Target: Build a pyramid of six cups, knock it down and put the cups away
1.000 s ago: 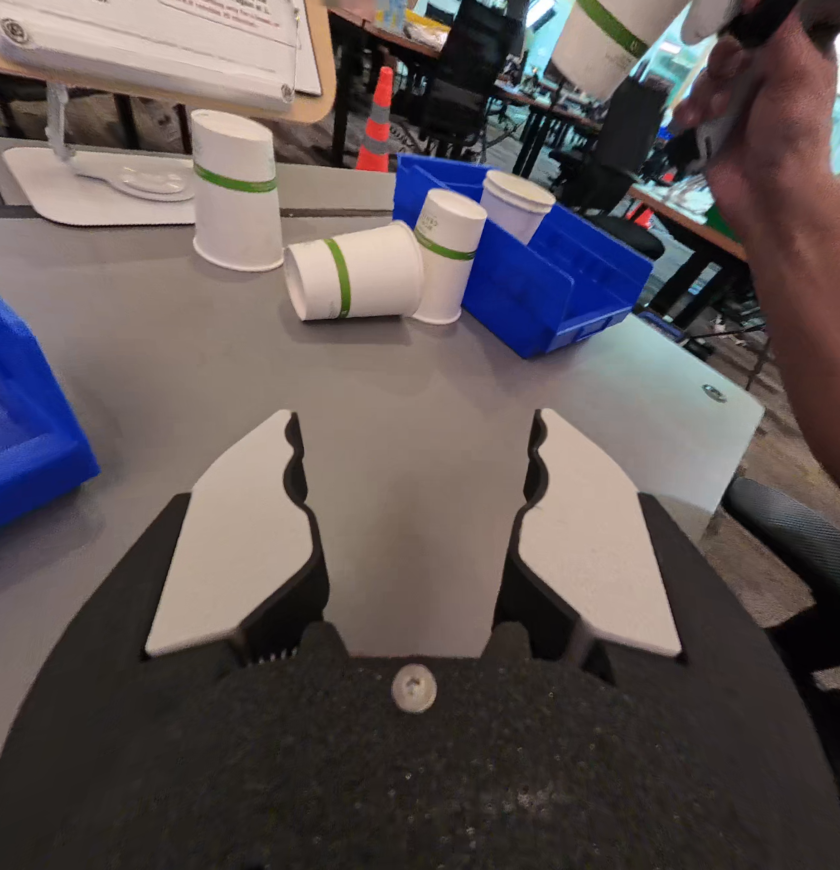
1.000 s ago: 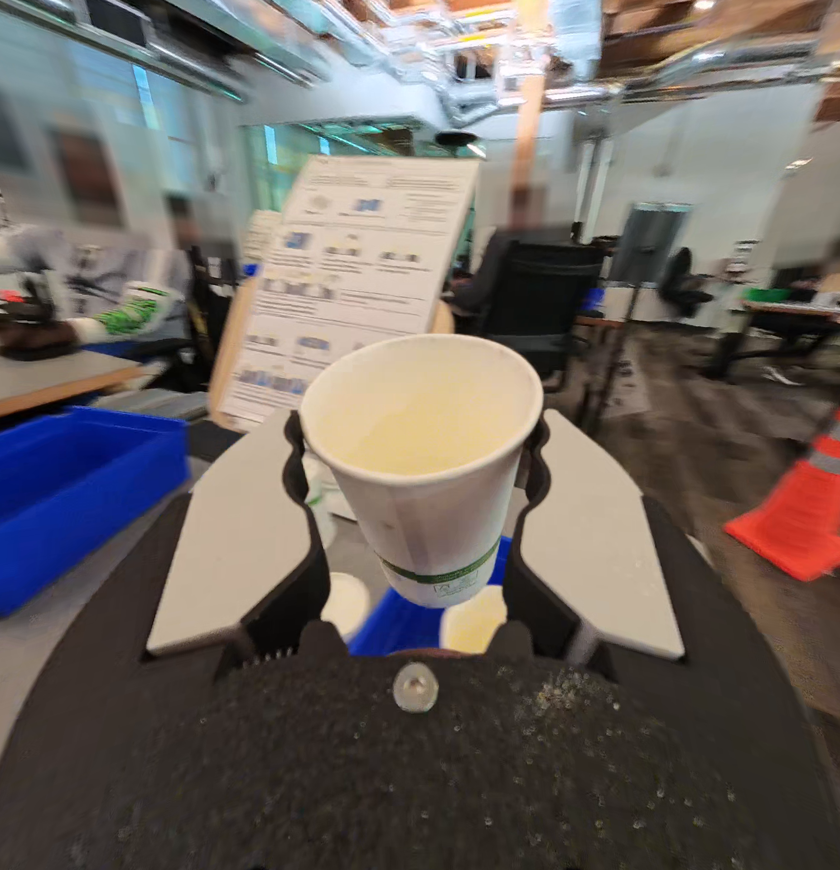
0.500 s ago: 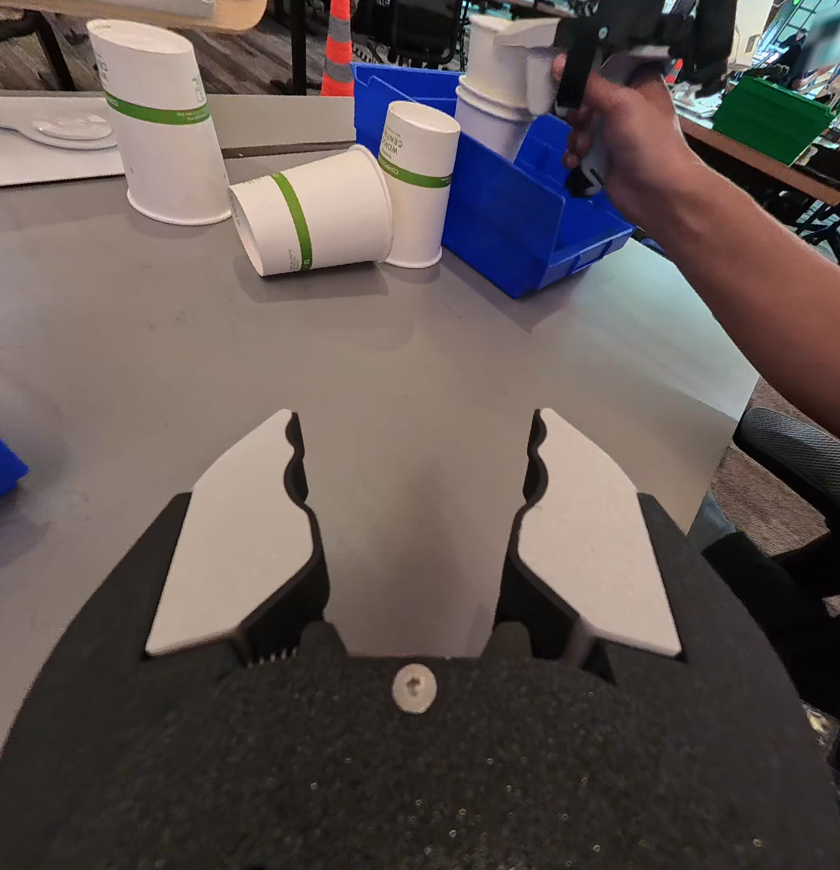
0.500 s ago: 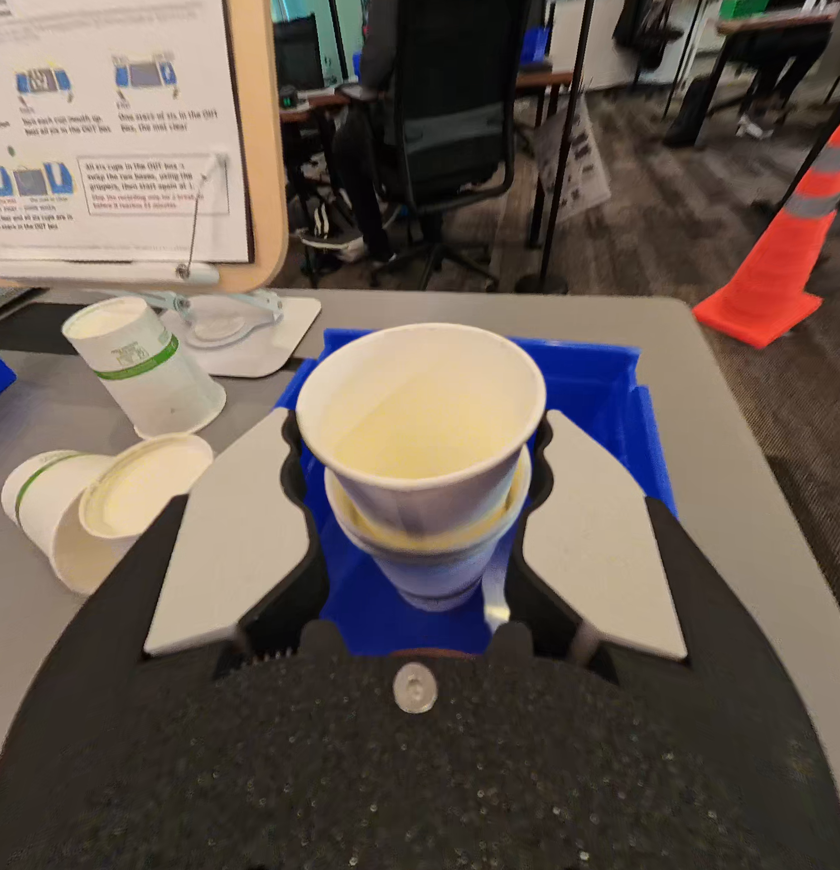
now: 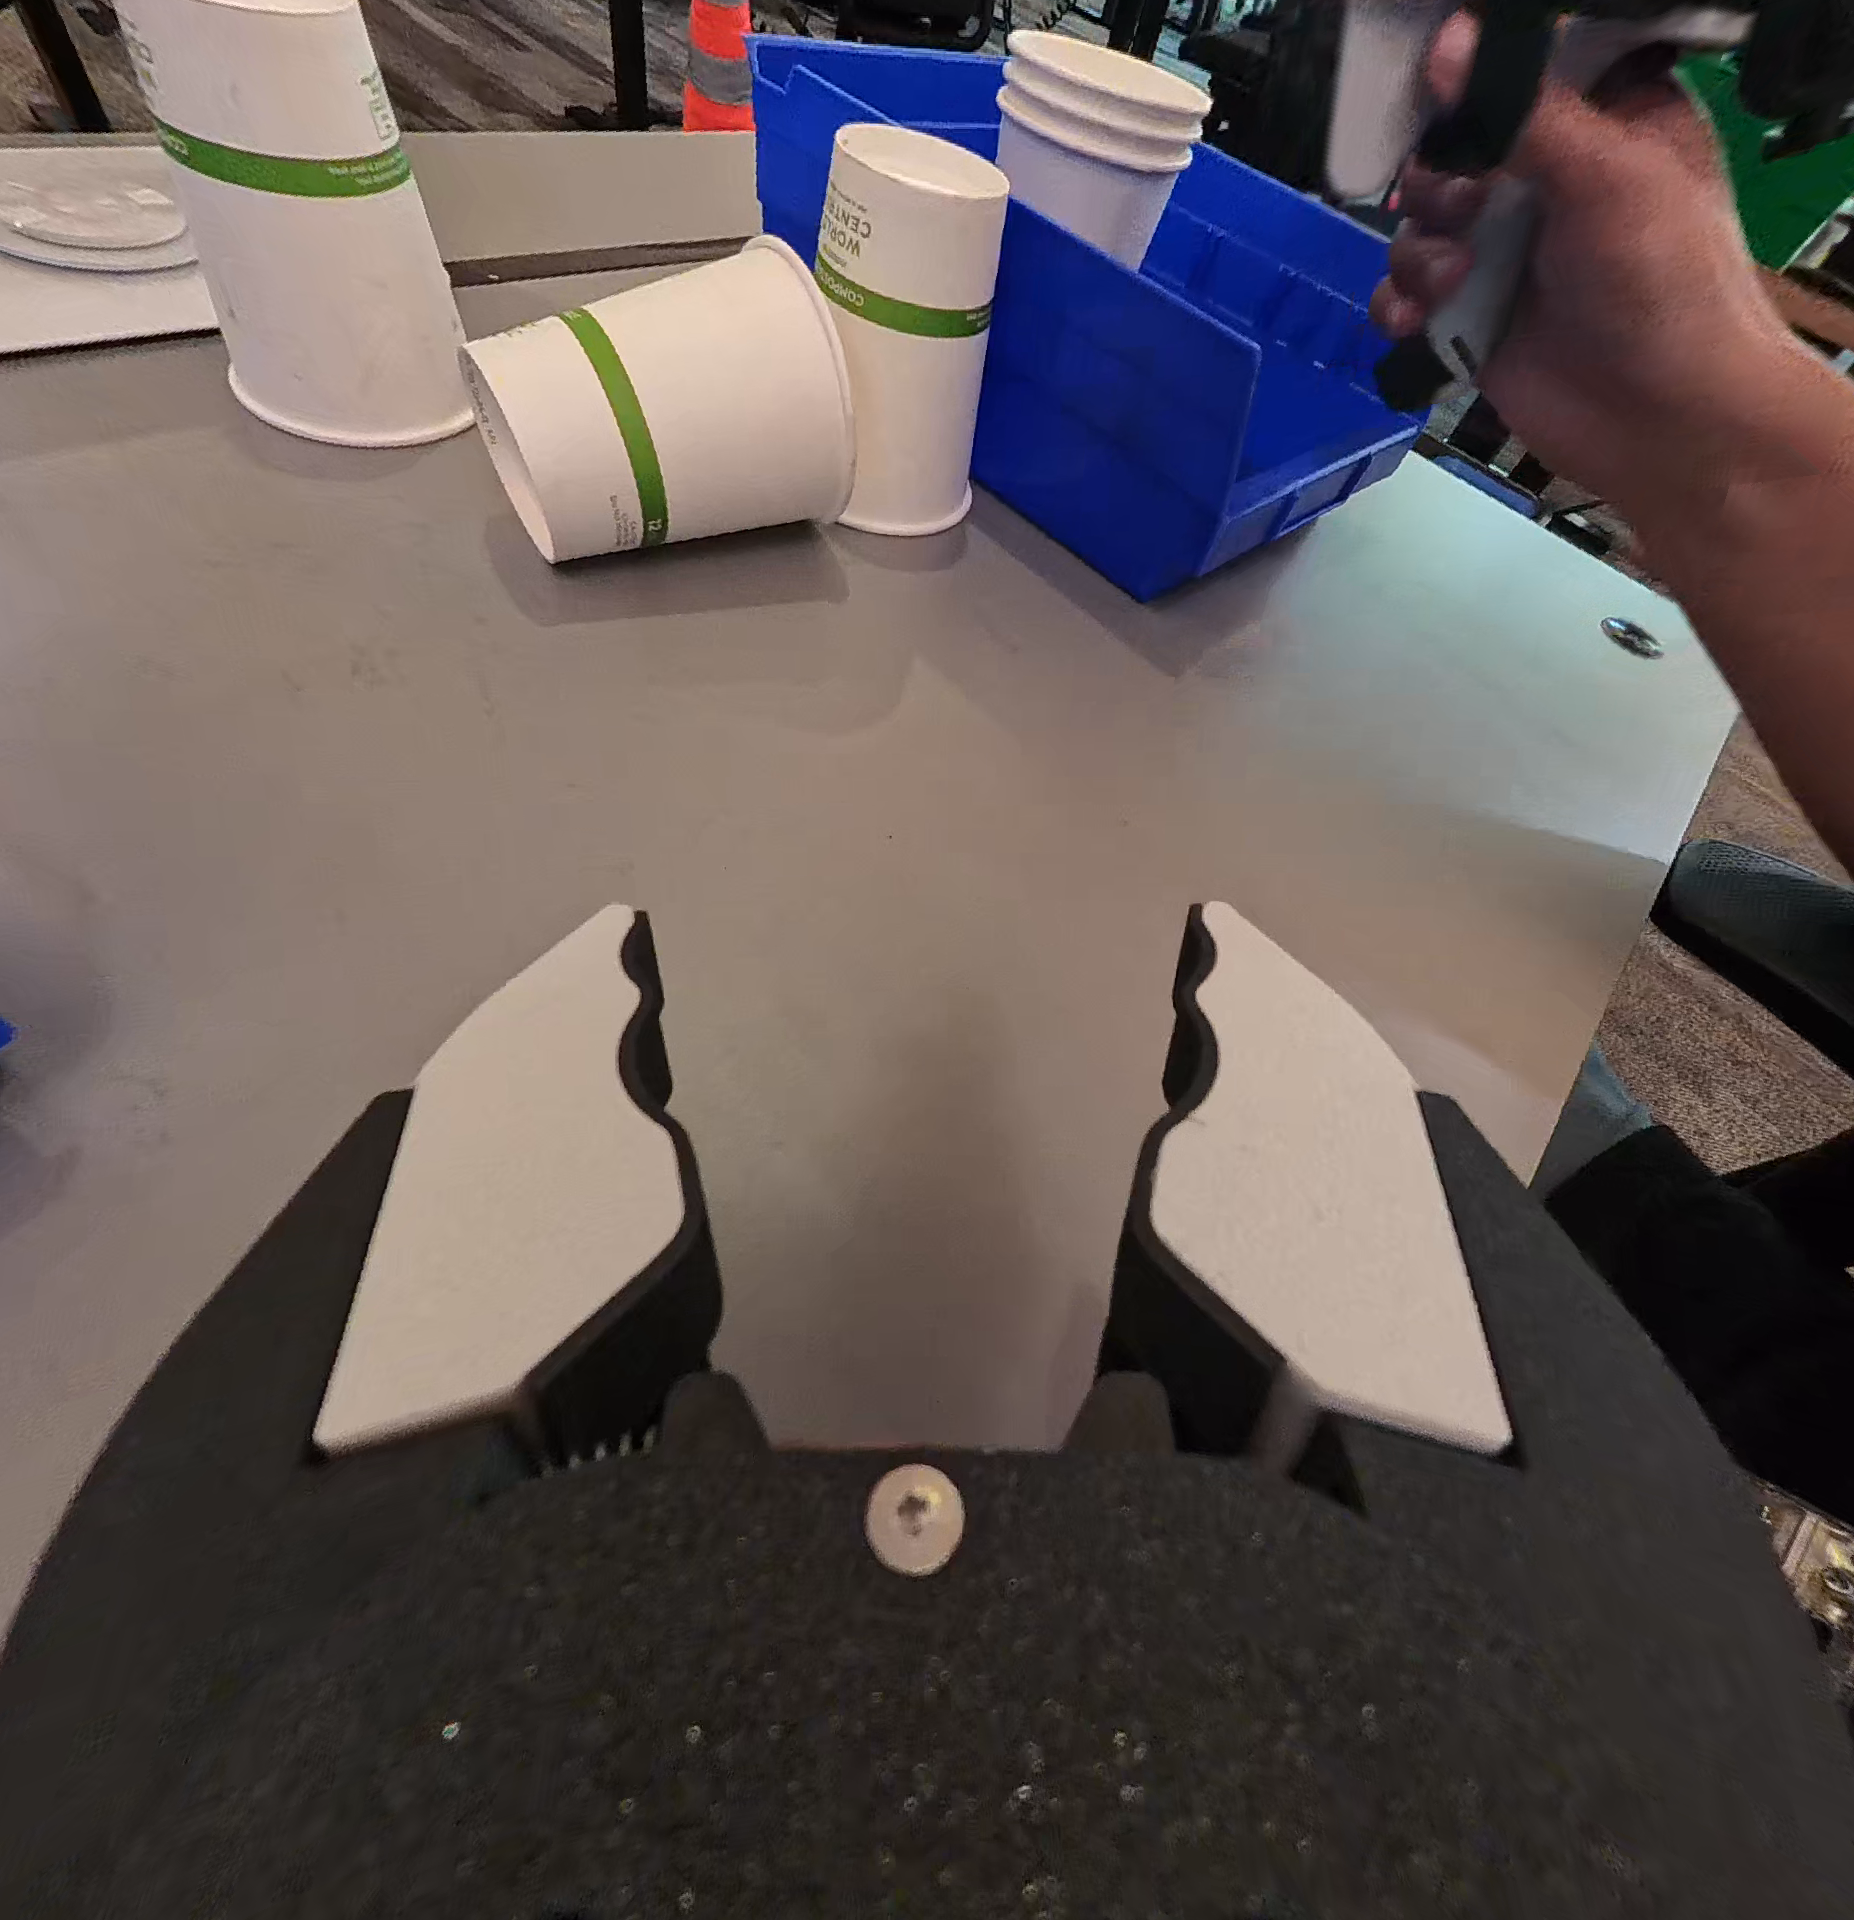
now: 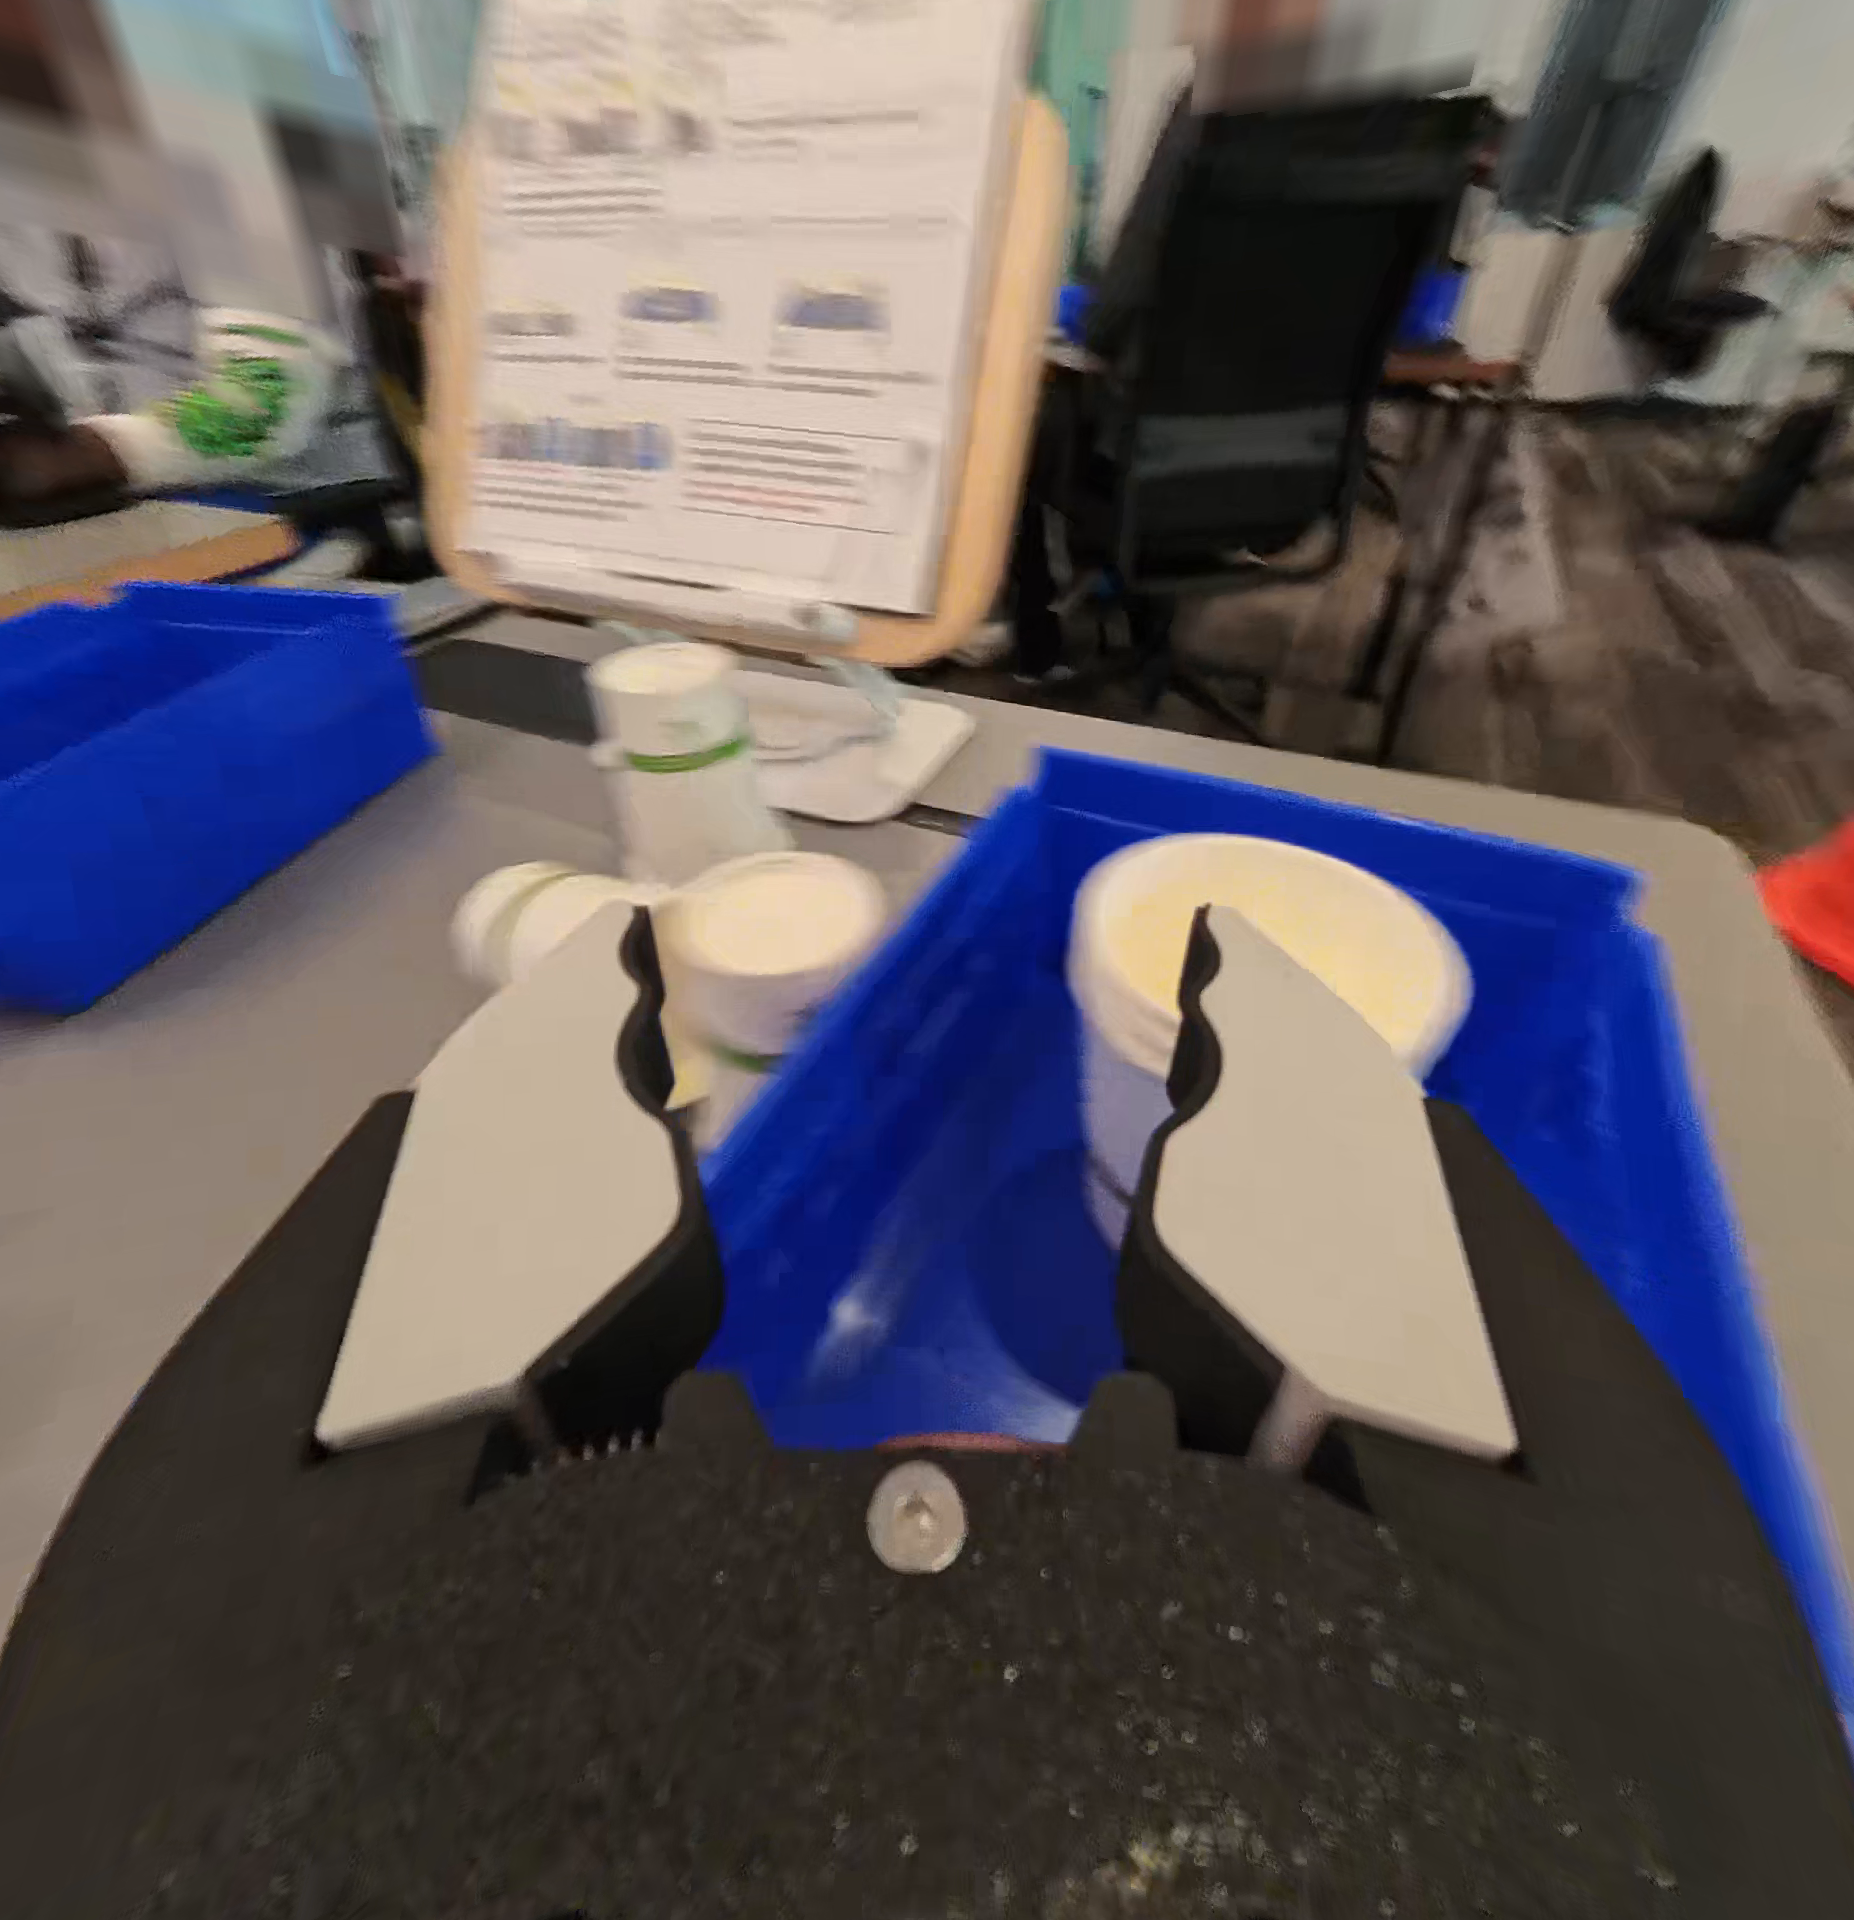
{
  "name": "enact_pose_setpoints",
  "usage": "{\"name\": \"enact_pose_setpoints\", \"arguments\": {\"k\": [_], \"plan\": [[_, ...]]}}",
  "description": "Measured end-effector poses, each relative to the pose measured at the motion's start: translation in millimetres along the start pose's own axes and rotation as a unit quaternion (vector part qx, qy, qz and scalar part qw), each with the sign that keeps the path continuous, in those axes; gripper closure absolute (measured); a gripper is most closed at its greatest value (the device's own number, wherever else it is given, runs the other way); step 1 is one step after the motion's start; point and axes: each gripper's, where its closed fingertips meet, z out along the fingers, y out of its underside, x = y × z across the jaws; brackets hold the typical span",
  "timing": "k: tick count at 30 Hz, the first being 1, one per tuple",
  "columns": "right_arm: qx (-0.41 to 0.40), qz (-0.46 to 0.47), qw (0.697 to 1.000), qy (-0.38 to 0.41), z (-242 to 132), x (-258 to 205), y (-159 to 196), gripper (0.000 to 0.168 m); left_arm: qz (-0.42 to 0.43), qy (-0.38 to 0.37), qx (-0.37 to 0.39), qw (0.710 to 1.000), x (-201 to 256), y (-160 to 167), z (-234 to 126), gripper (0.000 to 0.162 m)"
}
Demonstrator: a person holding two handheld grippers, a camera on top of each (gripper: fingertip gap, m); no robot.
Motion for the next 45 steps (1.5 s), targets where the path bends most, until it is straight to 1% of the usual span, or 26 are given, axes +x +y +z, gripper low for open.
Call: {"name": "enact_pose_setpoints", "arguments": {"k": [2, 3, 6, 8, 10, 12, 13, 18, 25, 28, 30, 32, 35, 37, 39, 42, 44, 45], "plan": [[-0.019, -0.032, 0.996, -0.076, -7, -60, 6, 0.072, -0.001, 0.003, -0.001, 1.0, 1, 1, 1, 0.069], [-0.023, -0.04, 0.994, -0.102, -12, -86, 11, 0.073, -0.002, 0.005, -0.001, 1.0, 2, 1, 1, 0.069], [-0.028, -0.02, 0.983, -0.179, -28, -155, 38, 0.076, 0.001, 0.002, -0.006, 1.0, 2, 4, 2, 0.069], [-0.021, -0.004, 0.977, -0.214, -36, -190, 57, 0.079, 0.006, -0.002, -0.003, 1.0, 2, 2, 1, 0.07], [-0.044, -0.032, 0.974, -0.22, -36, -211, 86, 0.081, 0.012, -0.004, -0.005, 1.0, 0, 3, 1, 0.07], [-0.084, -0.07, 0.968, -0.225, -33, -223, 111, 0.08, 0.015, -0.006, -0.008, 1.0, -1, 4, 0, 0.07], [-0.094, -0.077, 0.966, -0.227, -32, -227, 115, 0.08, 0.015, -0.004, -0.007, 1.0, 0, 3, 0, 0.07], [-0.105, -0.073, 0.966, -0.225, -30, -226, 118, 0.08, 0.018, -0.008, -0.005, 1.0, -3, 2, -1, 0.071], [-0.133, -0.053, 0.962, -0.233, -29, -222, 121, 0.083, -0.01, 0.011, -0.017, 1.0, -2, 7, 2, 0.071], [-0.155, -0.067, 0.956, -0.239, -21, -220, 111, 0.083, -0.004, 0.007, -0.02, 1.0, -3, 8, 2, 0.071], [-0.172, -0.091, 0.952, -0.237, -6, -215, 90, 0.083, -0.001, 0.003, -0.019, 1.0, -4, 7, 2, 0.071], [-0.209, -0.118, 0.942, -0.233, 19, -205, 67, 0.081, -0.002, 0.005, -0.023, 1.0, -3, 8, 2, 0.071], [-0.252, -0.123, 0.935, -0.215, 75, -186, 21, 0.084, -0.009, 0.011, -0.024, 1.0, -2, 8, 2, 0.071], [-0.317, -0.14, 0.917, -0.198, 116, -173, 6, 0.08, -0.009, 0.013, -0.025, 1.0, 0, 8, 1, 0.071], [-0.383, -0.147, 0.895, -0.176, 159, -164, 0, 0.079, -0.007, 0.014, -0.028, 1.0, 0, 8, 2, 0.071], [-0.479, -0.13, 0.859, -0.126, 214, -149, 5, 0.078, -0.008, 0.014, -0.032, 0.999, 0, 10, 3, 0.071], [-0.51, -0.119, 0.848, -0.076, 244, -136, 10, 0.081, -0.012, 0.016, -0.036, 0.999, 1, 13, 4, 0.071], [-0.527, -0.11, 0.841, -0.059, 253, -133, 14, 0.08, -0.014, 0.018, -0.037, 0.999, 1, 13, 4, 0.071]]}}
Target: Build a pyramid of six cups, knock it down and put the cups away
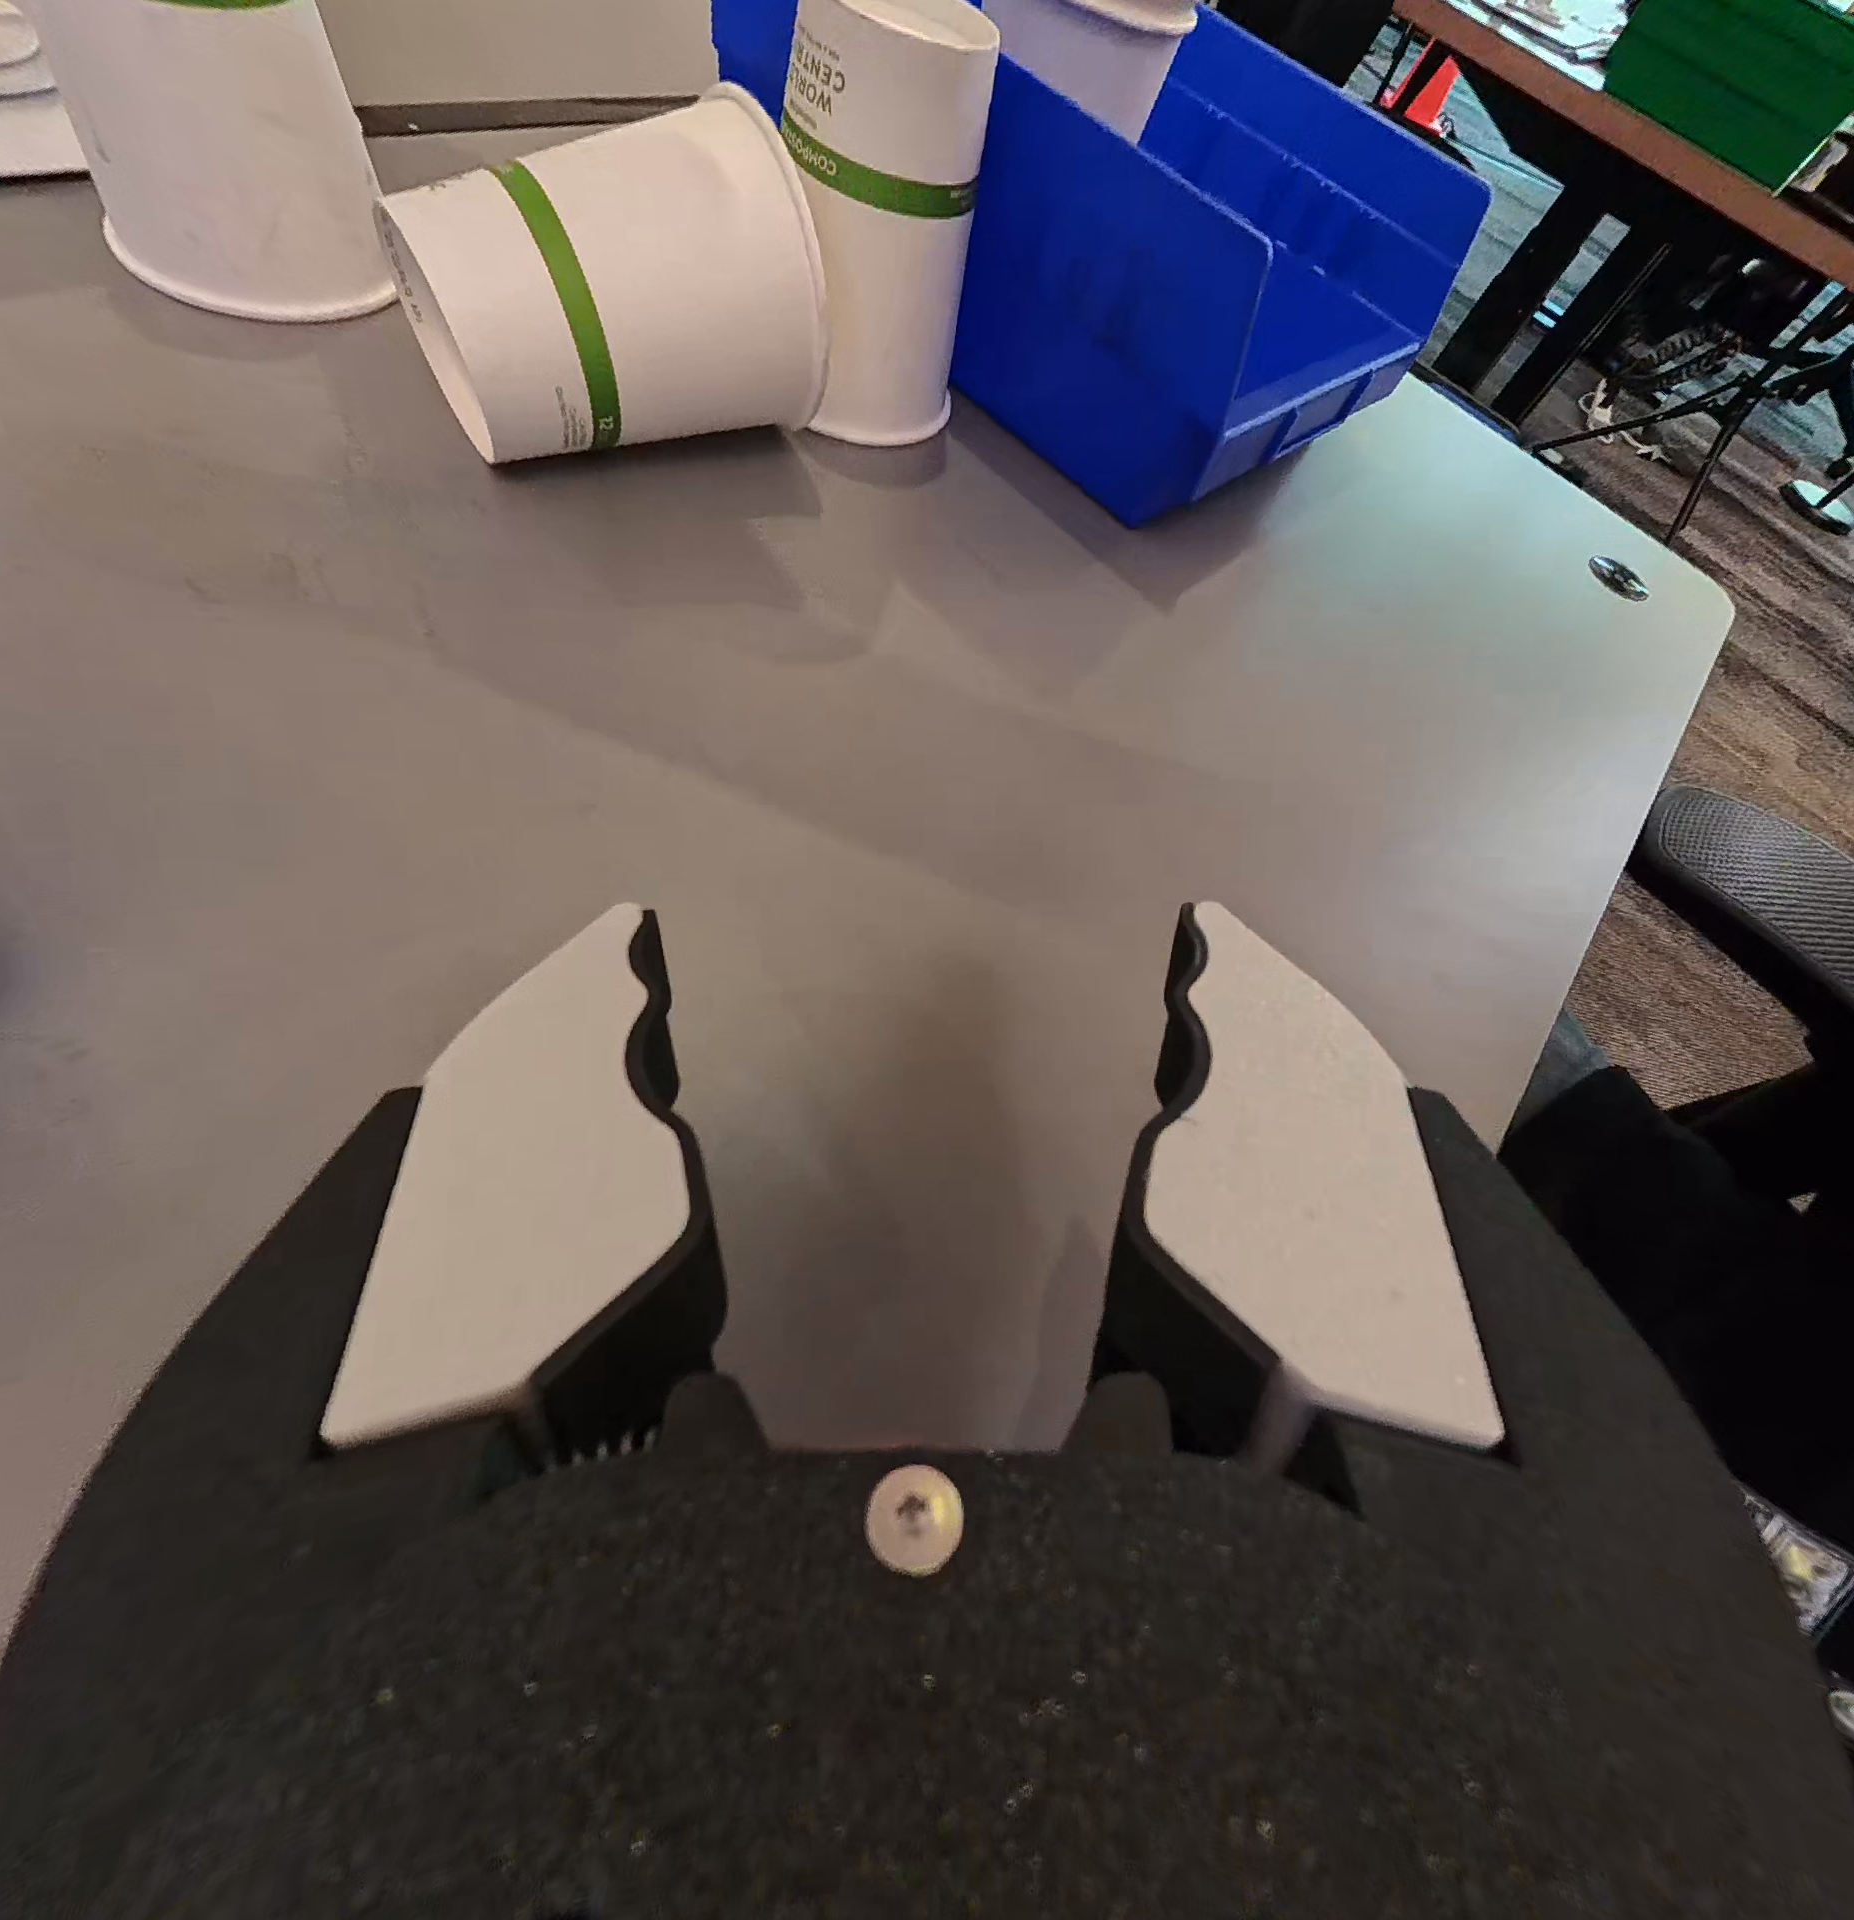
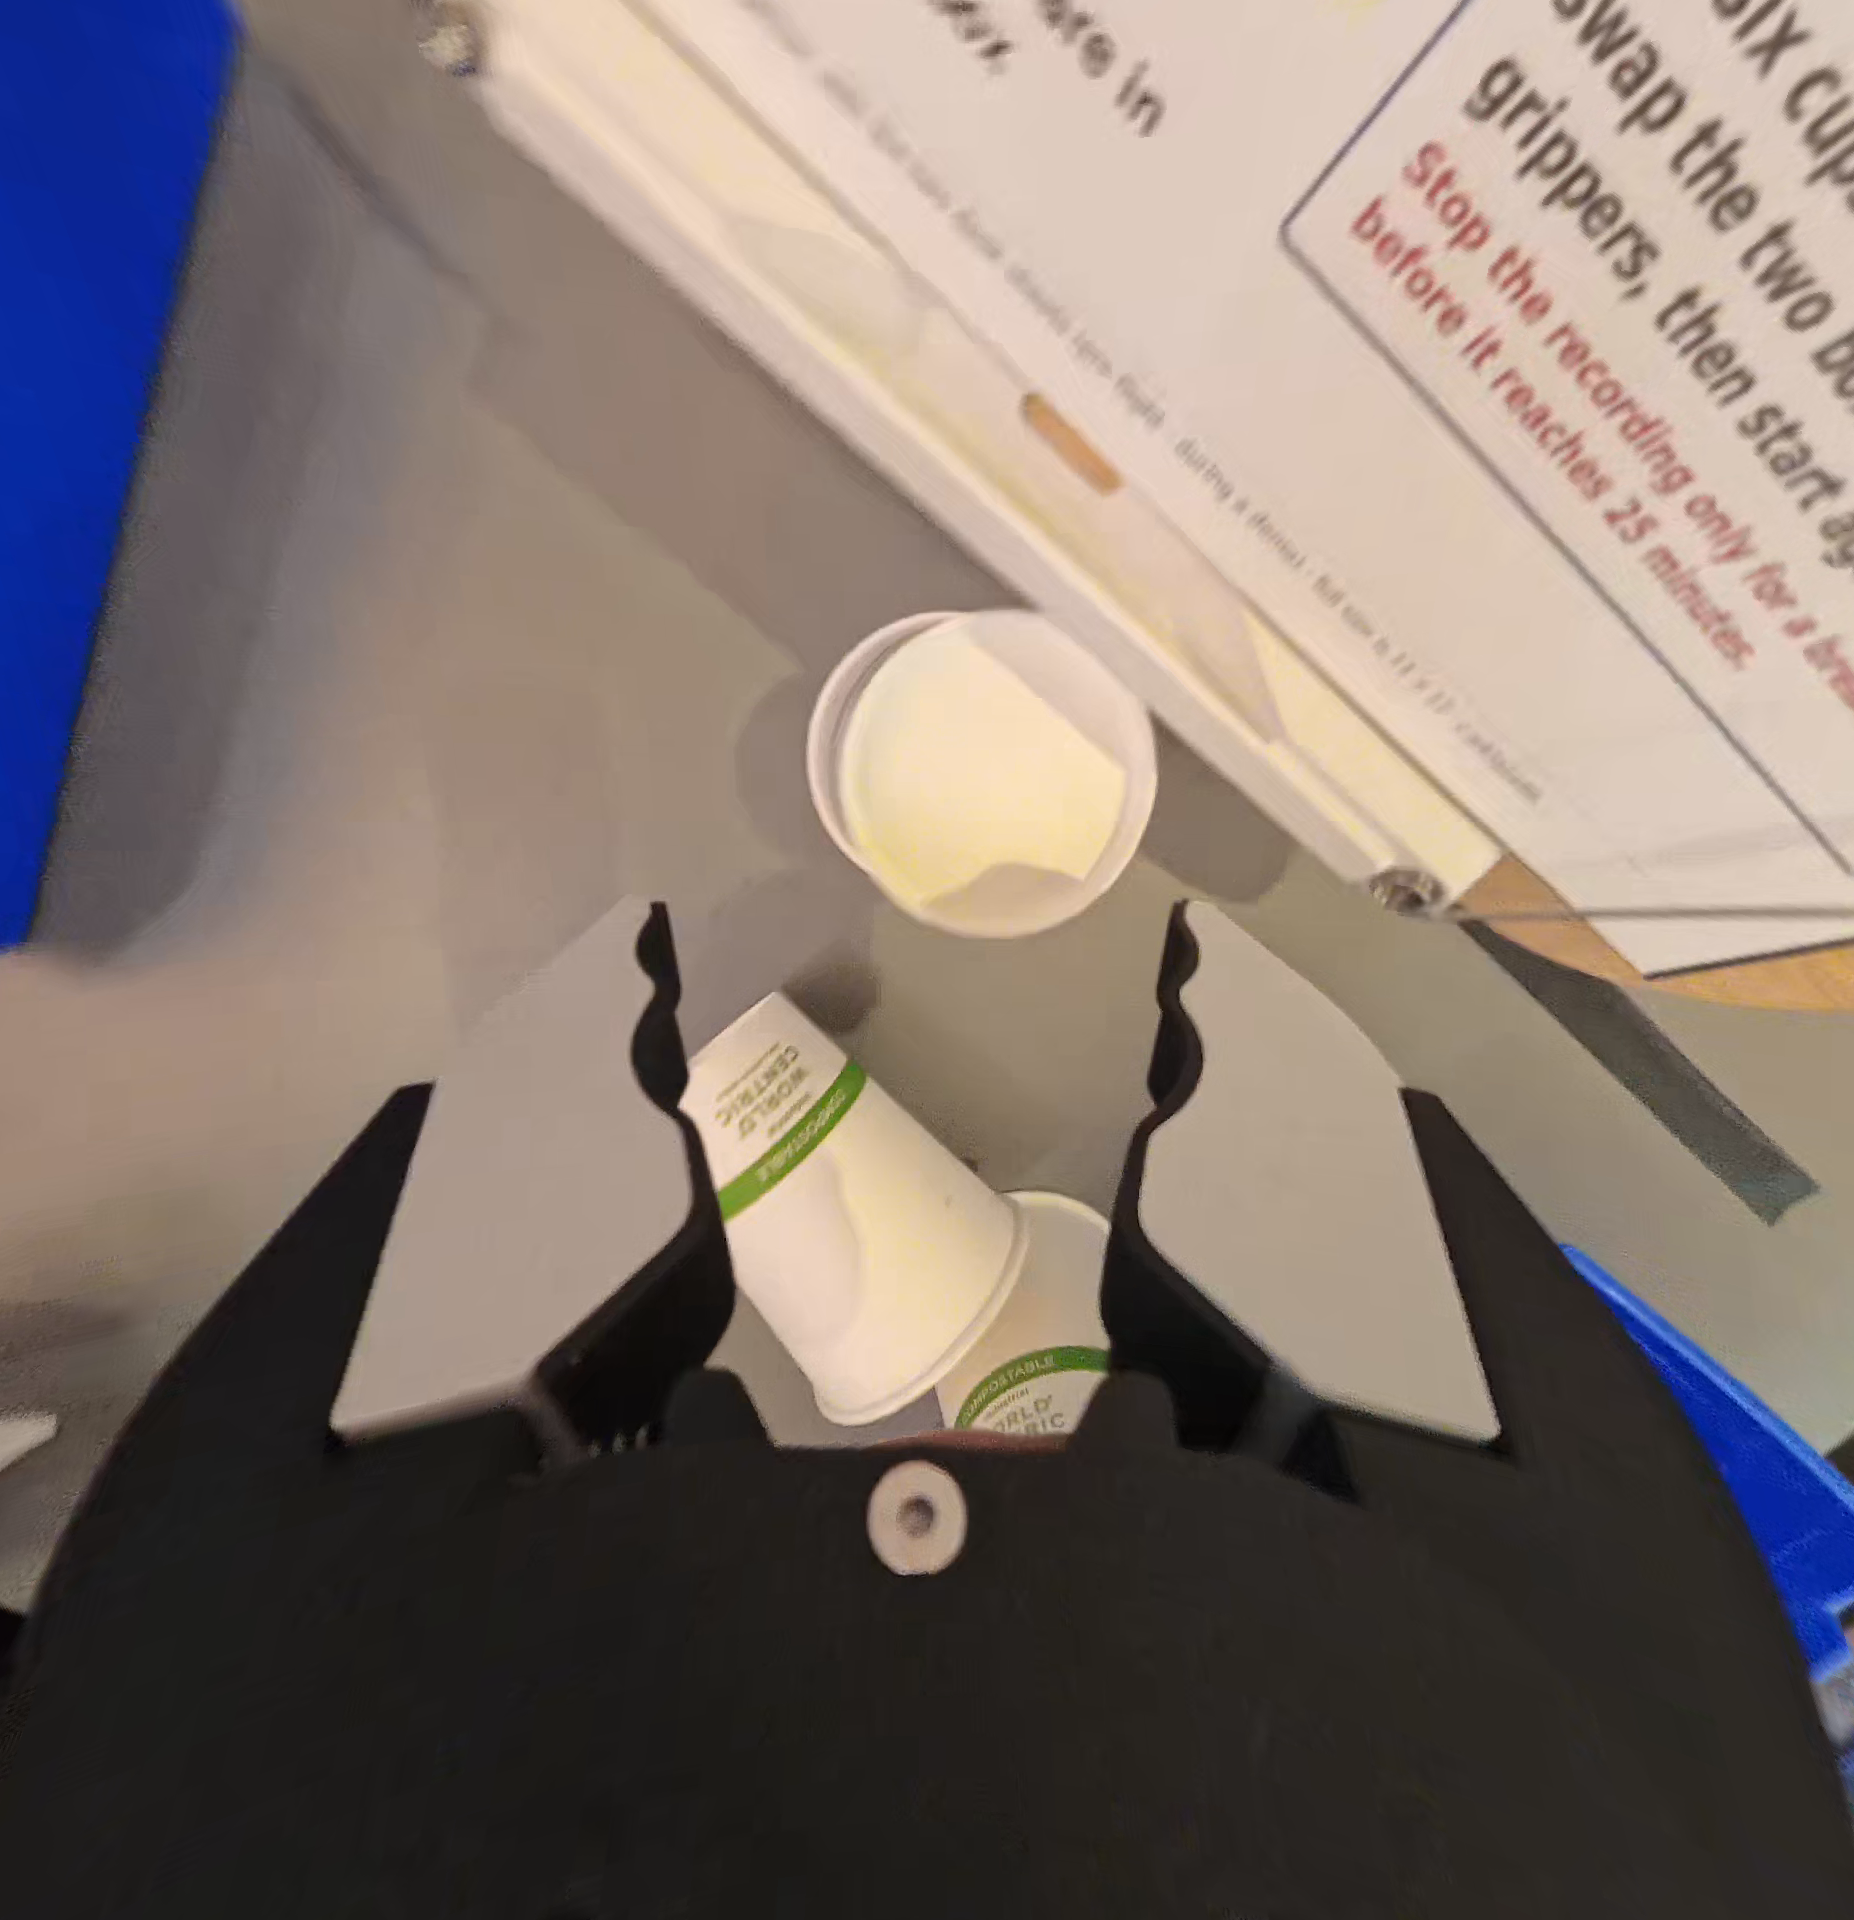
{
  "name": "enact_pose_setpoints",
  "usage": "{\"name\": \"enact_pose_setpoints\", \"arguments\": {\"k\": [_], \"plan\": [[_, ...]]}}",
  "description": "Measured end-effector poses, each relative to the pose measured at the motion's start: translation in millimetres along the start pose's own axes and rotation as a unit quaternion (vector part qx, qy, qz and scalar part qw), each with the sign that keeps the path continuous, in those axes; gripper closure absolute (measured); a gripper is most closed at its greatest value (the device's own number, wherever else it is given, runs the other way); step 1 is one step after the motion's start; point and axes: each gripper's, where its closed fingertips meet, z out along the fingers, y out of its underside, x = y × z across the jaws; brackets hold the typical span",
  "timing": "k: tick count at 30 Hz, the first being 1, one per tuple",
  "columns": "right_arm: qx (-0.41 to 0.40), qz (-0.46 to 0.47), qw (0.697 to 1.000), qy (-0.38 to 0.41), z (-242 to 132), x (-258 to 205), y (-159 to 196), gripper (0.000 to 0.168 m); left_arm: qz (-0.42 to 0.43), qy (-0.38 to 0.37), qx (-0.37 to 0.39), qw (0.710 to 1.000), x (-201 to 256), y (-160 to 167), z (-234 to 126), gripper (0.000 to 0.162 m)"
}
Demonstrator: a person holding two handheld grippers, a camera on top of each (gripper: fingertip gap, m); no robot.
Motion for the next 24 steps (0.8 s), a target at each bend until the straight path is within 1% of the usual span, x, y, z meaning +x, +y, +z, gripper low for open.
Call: {"name": "enact_pose_setpoints", "arguments": {"k": [2, 5, 6, 8, 12, 15, 18, 20, 22, 24], "plan": [[-0.032, 0.029, 0.999, 0.017, 14, 9, -5, 0.079, -0.001, 0.003, -0.002, 1.0, 2, 1, -1, 0.071], [-0.056, 0.049, 0.996, 0.053, 28, 16, -6, 0.079, 0.004, 0.003, 0.002, 1.0, 3, -1, -4, 0.071], [-0.059, 0.056, 0.995, 0.066, 32, 18, -6, 0.082, 0.005, 0.004, 0.003, 1.0, 3, -2, -4, 0.071], [-0.061, 0.079, 0.992, 0.07, 41, 16, -5, 0.082, 0.005, 0.008, 0.004, 1.0, 5, -2, -5, 0.071], [-0.07, 0.094, 0.989, 0.087, 59, 12, 7, 0.089, 0.005, 0.013, 0.002, 1.0, 8, -2, -4, 0.071], [-0.057, 0.079, 0.992, 0.086, 57, 8, 6, 0.09, 0.011, 0.013, 0.003, 1.0, 11, -2, -4, 0.071], [-0.029, 0.057, 0.994, 0.087, 41, 8, 1, 0.09, 0.019, 0.009, 0.004, 1.0, 11, -3, -5, 0.071], [0.011, 0.043, 0.997, 0.063, 21, -1, -9, 0.09, 0.019, 0.006, 0.006, 1.0, 10, -4, -6, 0.071], [0.081, 0.028, 0.996, 0.019, -9, -16, -23, 0.09, 0.018, 0.003, 0.008, 1.0, 7, -4, -6, 0.071], [0.163, 0.01, 0.986, -0.033, -47, -35, -32, 0.09, 0.018, 0.0, 0.01, 1.0, 4, -4, -7, 0.072]]}}
